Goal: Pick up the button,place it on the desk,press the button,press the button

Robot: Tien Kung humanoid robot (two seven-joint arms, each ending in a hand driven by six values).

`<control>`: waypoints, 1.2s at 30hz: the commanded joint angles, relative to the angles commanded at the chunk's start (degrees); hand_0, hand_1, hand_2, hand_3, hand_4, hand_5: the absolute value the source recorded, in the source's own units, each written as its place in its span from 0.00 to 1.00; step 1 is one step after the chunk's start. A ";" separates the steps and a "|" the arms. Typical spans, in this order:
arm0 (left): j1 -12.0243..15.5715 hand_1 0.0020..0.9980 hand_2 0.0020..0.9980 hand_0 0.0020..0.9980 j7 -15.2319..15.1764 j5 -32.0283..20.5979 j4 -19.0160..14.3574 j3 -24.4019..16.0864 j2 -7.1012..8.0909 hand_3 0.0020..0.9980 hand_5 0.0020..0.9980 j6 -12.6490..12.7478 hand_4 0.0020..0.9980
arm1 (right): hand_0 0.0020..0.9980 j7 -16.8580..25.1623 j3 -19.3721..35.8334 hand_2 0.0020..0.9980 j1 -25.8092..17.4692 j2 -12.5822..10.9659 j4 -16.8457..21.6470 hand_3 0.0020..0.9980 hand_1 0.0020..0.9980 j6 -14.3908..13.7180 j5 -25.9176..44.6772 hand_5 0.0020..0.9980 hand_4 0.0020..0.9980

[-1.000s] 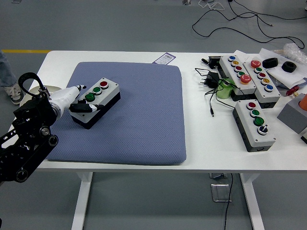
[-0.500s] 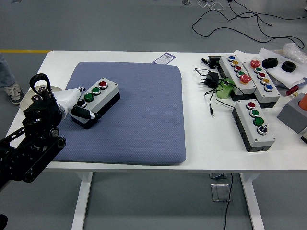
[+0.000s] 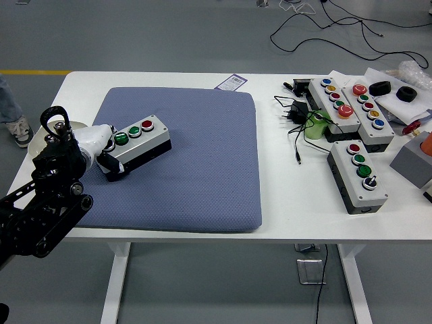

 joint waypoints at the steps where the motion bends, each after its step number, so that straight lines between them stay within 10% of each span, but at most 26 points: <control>1: -0.01 0.32 0.33 0.23 -0.33 -0.04 -0.06 0.00 0.03 0.42 0.00 0.48 0.75 | 0.69 0.01 0.04 0.73 0.01 0.00 0.00 0.66 0.67 0.00 -0.04 0.20 0.35; 13: -0.64 0.28 0.29 0.20 -12.21 -0.58 -0.16 1.16 0.85 0.39 0.00 5.97 0.71 | 0.69 0.07 -0.20 0.72 0.11 -0.01 0.00 0.66 0.67 0.08 0.14 0.20 0.35; 29: -4.39 0.28 0.28 0.18 -38.56 -4.36 3.45 7.62 3.75 0.39 0.00 2.41 0.71 | 0.69 0.09 -0.28 0.72 0.20 0.00 0.00 0.66 0.67 0.08 0.07 0.20 0.35; 36: -5.11 0.28 0.29 0.19 -39.19 1.09 5.94 9.05 3.33 0.39 0.00 0.38 0.71 | 0.69 0.00 -0.12 0.72 0.11 0.10 0.00 0.66 0.67 0.13 -0.14 0.20 0.35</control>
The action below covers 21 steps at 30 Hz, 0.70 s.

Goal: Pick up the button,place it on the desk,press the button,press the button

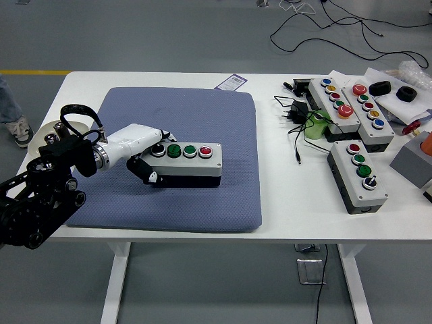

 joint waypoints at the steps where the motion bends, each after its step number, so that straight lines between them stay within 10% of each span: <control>1: 0.02 0.32 0.31 0.24 -0.15 0.51 0.19 0.05 -0.06 0.41 0.00 -0.13 0.70 | 0.69 -0.01 0.02 0.72 -0.01 0.01 0.00 0.66 0.67 0.00 -0.02 0.19 0.35; 6: 0.69 0.32 0.31 0.24 0.60 3.94 0.01 -0.26 -0.17 0.41 0.00 1.11 0.70 | 0.69 -0.05 0.36 0.72 -0.06 0.03 0.00 0.66 0.67 0.02 -0.32 0.19 0.35; 7: 0.89 0.63 0.66 0.41 0.82 4.40 -0.22 -0.54 -0.15 0.69 0.08 1.23 0.84 | 0.69 -0.05 0.39 0.72 -0.10 0.03 0.00 0.66 0.67 0.02 -0.32 0.20 0.35; 12: 1.19 0.63 0.66 0.41 1.90 5.87 -1.22 -1.32 0.09 0.69 0.08 1.65 0.84 | 0.69 -0.11 1.04 0.72 -0.16 0.05 0.00 0.66 0.67 0.16 -0.99 0.20 0.35; 13: 1.28 0.87 0.90 0.77 2.11 5.91 -1.44 -1.48 0.14 0.74 0.21 1.78 0.91 | 0.69 -0.12 1.21 0.72 -0.18 0.07 0.00 0.66 0.67 0.20 -1.20 0.19 0.35; 18: 1.88 0.87 0.90 0.77 3.33 4.99 -3.03 -2.85 0.44 0.74 0.21 0.70 0.91 | 0.69 -0.17 1.70 0.72 -0.25 0.15 0.00 0.66 0.67 0.34 -1.74 0.19 0.35; 19: 1.97 0.97 1.00 0.91 3.59 4.70 -3.31 -3.08 0.49 0.85 0.42 0.23 1.00 | 0.69 -0.17 1.80 0.71 -0.27 0.16 0.00 0.66 0.67 0.34 -1.84 0.19 0.35; 21: 2.17 0.97 1.00 0.91 4.43 4.57 -4.12 -3.71 0.63 0.85 0.42 -1.86 1.00 | 0.69 -0.17 1.87 0.71 -0.35 0.17 0.00 0.66 0.67 0.33 -1.90 0.19 0.35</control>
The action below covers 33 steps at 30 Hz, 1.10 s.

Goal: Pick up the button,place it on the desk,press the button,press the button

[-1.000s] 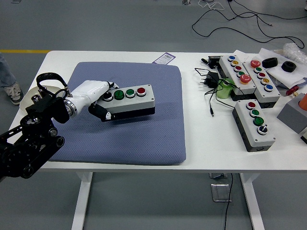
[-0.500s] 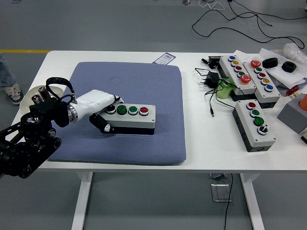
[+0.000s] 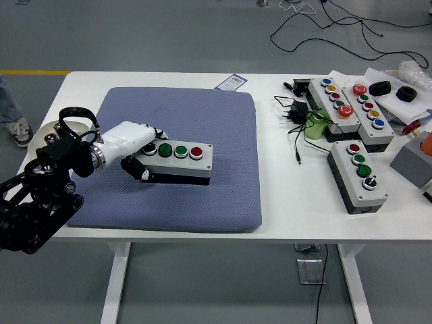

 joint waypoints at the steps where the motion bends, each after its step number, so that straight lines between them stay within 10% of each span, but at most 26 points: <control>1: 0.08 0.97 1.00 0.91 0.31 -0.18 -0.29 -0.19 0.09 0.85 0.42 -0.89 1.00 | 0.69 0.00 0.01 0.71 -0.02 0.01 0.00 0.66 0.67 0.00 -0.03 0.19 0.35; 12: 1.89 1.00 1.00 1.00 2.34 -1.84 -3.10 -4.56 1.08 1.00 0.48 -7.31 1.00 | 0.69 0.18 -0.49 0.72 0.02 -0.02 0.00 0.66 0.67 -0.11 0.56 0.20 0.35; 21: 4.17 1.00 1.00 0.98 6.17 -3.87 -12.08 -13.82 2.06 1.00 0.61 0.92 1.00 | 0.69 0.31 -0.39 0.72 0.16 -0.09 0.00 0.66 0.67 -0.23 0.60 0.19 0.35; 22: 4.31 0.69 0.72 0.51 7.81 -5.18 -13.62 -14.56 2.31 0.91 1.00 3.16 0.87 | 0.69 0.32 -0.32 0.72 0.18 -0.10 0.00 0.66 0.67 -0.24 0.50 0.19 0.35; 27: 6.42 0.69 0.72 0.51 11.75 -7.51 -19.29 -16.89 2.83 0.91 1.00 7.79 0.87 | 0.69 0.35 -0.28 0.72 0.25 -0.15 0.00 0.66 0.67 -0.23 0.23 0.19 0.35; 28: 7.31 0.24 0.29 0.12 12.73 -8.09 -21.18 -17.24 2.97 0.76 1.00 7.82 0.79 | 0.69 0.38 -0.40 0.72 0.25 -0.16 0.00 0.66 0.67 -0.28 0.46 0.19 0.35; 33: 9.35 0.24 0.29 0.12 17.85 -9.52 -27.87 -16.34 3.12 0.76 1.00 4.23 0.79 | 0.69 0.33 -0.04 0.72 0.24 -0.10 0.00 0.66 0.67 -0.35 0.19 0.19 0.35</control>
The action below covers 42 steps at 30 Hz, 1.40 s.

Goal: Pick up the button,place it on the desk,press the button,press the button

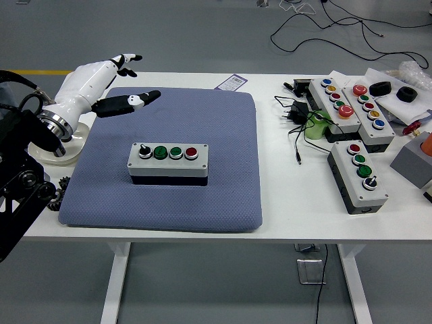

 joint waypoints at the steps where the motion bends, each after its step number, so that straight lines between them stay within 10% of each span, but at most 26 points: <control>1: 0.03 0.08 0.15 0.00 1.06 -0.19 -0.77 0.44 -0.01 0.68 0.86 -0.37 0.71 | 0.69 -0.01 0.09 0.72 0.00 0.00 0.00 0.66 0.67 0.00 -0.15 0.19 0.35; 23: -0.11 0.04 0.13 0.00 7.19 -5.78 0.62 8.58 -0.07 0.70 0.75 -8.08 0.70 | 0.68 -0.02 0.05 0.72 0.23 -0.04 0.00 0.66 0.67 0.00 -0.28 0.19 0.35; 42: -1.60 0.04 0.13 0.00 7.23 -6.96 3.26 12.39 -2.08 0.70 0.76 -7.02 0.69 | 0.69 -0.06 0.57 0.72 0.01 -0.05 0.00 0.66 0.66 0.00 -0.94 0.19 0.35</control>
